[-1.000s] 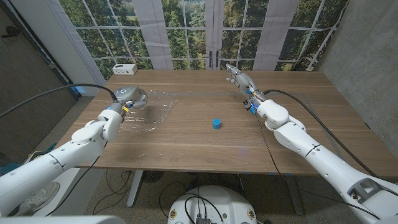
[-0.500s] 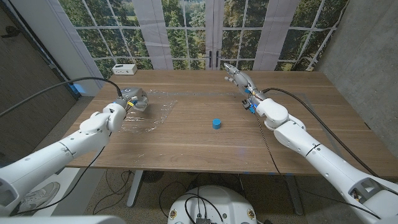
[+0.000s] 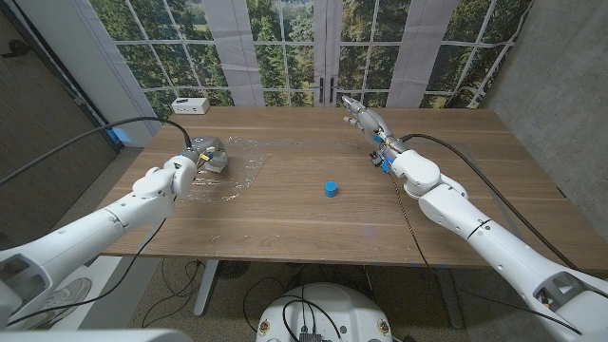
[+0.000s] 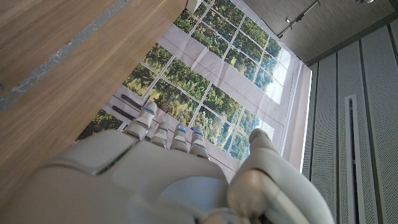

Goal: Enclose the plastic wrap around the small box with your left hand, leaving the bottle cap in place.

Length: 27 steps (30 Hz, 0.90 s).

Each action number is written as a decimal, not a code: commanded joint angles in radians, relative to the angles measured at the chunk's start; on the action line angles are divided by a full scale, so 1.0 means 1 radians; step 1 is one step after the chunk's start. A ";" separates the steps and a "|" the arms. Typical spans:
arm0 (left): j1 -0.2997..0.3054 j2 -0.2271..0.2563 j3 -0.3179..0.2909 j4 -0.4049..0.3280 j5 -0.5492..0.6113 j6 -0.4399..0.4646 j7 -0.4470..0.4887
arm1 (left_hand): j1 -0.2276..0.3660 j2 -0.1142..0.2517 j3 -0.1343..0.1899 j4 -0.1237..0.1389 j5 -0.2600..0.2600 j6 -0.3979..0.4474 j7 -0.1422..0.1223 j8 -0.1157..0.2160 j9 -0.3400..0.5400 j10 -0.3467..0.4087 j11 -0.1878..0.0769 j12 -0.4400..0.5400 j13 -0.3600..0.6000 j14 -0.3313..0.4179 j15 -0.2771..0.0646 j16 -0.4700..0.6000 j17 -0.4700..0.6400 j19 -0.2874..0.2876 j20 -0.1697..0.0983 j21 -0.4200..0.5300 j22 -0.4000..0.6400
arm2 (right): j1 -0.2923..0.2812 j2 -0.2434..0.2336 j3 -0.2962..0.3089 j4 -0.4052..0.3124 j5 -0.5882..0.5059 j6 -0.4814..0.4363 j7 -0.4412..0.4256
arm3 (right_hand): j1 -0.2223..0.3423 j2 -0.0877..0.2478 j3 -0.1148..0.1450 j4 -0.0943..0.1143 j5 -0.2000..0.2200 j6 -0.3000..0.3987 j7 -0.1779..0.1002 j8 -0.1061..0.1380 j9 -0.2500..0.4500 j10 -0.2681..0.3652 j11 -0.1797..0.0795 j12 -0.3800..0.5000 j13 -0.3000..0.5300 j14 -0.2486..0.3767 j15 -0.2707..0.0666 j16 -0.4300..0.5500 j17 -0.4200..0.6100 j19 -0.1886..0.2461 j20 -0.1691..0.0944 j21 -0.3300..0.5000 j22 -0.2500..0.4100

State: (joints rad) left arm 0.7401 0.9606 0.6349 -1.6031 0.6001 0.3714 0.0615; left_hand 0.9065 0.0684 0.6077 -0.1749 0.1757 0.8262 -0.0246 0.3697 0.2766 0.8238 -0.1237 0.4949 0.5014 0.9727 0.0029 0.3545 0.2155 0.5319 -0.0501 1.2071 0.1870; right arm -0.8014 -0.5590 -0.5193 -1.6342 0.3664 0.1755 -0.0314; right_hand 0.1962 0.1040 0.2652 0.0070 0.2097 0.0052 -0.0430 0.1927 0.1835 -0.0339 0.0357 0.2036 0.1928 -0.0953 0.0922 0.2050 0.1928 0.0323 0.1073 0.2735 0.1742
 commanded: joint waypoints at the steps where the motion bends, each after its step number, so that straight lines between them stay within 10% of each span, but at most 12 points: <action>1: -0.091 -0.062 0.086 0.127 -0.013 -0.043 -0.009 | 0.126 0.115 0.100 0.093 0.006 0.001 -0.006 -0.003 0.001 0.029 -0.032 -0.010 -0.005 0.139 -0.232 -0.011 0.000 -0.007 -0.072 0.006 0.002 | 0.001 -0.001 0.004 0.001 0.000 -0.006 -0.007 | -0.006 -0.002 0.003 -0.004 -0.004 0.004 -0.004 -0.001 0.002 0.004 0.002 -0.002 0.004 0.005 0.004 -0.001 0.003 0.007 0.002 -0.002 0.004; 7: -0.099 -0.055 0.081 0.133 -0.057 -0.044 -0.061 | 0.125 0.109 0.108 0.076 -0.004 -0.046 -0.011 -0.037 -0.008 0.004 -0.008 -0.059 -0.037 0.100 -0.232 -0.037 -0.007 -0.045 -0.052 0.012 0.000 | 0.016 0.008 -0.002 0.022 0.006 -0.006 0.006 | -0.007 -0.002 0.002 -0.004 -0.004 0.004 -0.004 -0.001 0.002 0.004 0.002 -0.002 0.004 0.006 0.004 -0.001 0.003 0.007 0.003 -0.003 0.004; 14: -0.096 -0.031 0.065 0.135 -0.119 -0.081 -0.090 | -0.047 0.043 0.016 0.122 -0.005 -0.206 0.010 -0.149 -0.047 -0.152 0.057 -0.215 -0.115 -0.108 -0.184 -0.107 0.007 -0.158 0.015 -0.016 -0.011 | 0.032 0.020 -0.005 0.046 0.007 0.001 0.011 | -0.010 -0.001 0.002 -0.003 -0.004 0.006 -0.005 0.000 0.002 0.004 0.002 -0.002 0.004 0.006 0.004 0.000 0.004 0.008 0.003 -0.005 0.004; 27: -0.035 0.031 -0.032 0.080 -0.274 -0.148 -0.077 | -0.215 -0.059 -0.098 0.144 -0.006 -0.272 0.013 -0.180 -0.073 -0.195 0.075 -0.271 -0.154 -0.227 -0.127 -0.123 0.012 -0.283 0.085 -0.098 -0.014 | 0.041 0.031 -0.007 0.073 0.007 0.020 0.014 | -0.015 0.001 0.002 0.000 -0.005 0.008 -0.007 0.000 0.002 0.005 0.002 -0.002 0.004 0.007 0.004 0.000 0.005 0.010 0.003 -0.008 0.004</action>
State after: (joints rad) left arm 0.6586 0.9513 0.6726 -1.4845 0.4353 0.2666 -0.0361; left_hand 0.7212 0.0237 0.5236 -0.0375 0.1732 0.5644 -0.0139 0.1921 0.2044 0.6316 -0.0535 0.2287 0.3488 0.7557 -0.0805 0.2281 0.2249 0.2632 0.0286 1.1180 0.1717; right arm -0.7675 -0.5362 -0.5253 -1.5790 0.3735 0.1833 -0.0179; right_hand 0.1870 0.1056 0.2652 0.0070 0.2097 0.0089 -0.0467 0.1927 0.1835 -0.0339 0.0357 0.2036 0.1928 -0.0947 0.0928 0.2050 0.1927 0.0322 0.1073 0.2681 0.1742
